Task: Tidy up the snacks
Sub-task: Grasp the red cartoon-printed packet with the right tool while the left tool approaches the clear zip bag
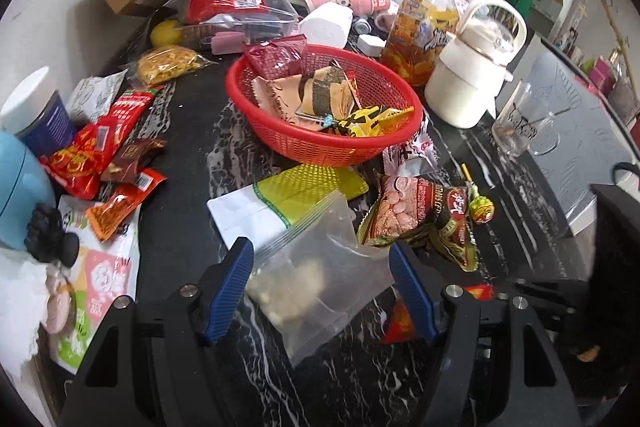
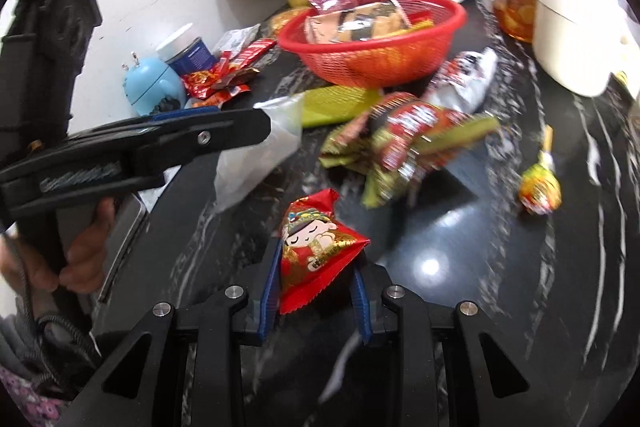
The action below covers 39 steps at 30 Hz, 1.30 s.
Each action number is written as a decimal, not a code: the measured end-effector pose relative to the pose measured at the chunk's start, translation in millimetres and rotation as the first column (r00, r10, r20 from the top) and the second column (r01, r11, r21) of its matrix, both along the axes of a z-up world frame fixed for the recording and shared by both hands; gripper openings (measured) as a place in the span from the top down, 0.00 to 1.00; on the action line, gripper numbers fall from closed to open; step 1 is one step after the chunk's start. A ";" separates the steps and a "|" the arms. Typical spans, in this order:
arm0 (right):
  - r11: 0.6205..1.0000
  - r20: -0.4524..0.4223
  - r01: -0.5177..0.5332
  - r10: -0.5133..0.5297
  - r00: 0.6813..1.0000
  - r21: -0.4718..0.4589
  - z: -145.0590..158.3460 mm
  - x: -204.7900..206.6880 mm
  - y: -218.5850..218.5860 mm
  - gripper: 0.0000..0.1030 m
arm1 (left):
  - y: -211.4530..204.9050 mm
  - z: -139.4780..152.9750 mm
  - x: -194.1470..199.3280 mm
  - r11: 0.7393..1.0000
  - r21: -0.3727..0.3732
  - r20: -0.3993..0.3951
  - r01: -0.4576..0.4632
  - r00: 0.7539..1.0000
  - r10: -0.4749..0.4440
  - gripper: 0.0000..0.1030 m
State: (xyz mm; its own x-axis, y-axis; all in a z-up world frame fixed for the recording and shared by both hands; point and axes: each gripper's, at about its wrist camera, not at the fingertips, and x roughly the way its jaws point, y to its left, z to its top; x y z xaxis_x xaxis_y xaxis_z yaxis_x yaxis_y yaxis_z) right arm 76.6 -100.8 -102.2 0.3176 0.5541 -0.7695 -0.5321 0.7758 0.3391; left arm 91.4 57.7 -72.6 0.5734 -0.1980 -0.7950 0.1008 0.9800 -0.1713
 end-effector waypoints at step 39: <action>0.980 0.000 0.197 -0.197 0.980 0.021 0.1 -38.5 -94.2 0.70 | -72.2 -22.4 -54.5 0.979 0.143 -0.135 0.146 0.983 -0.127 0.29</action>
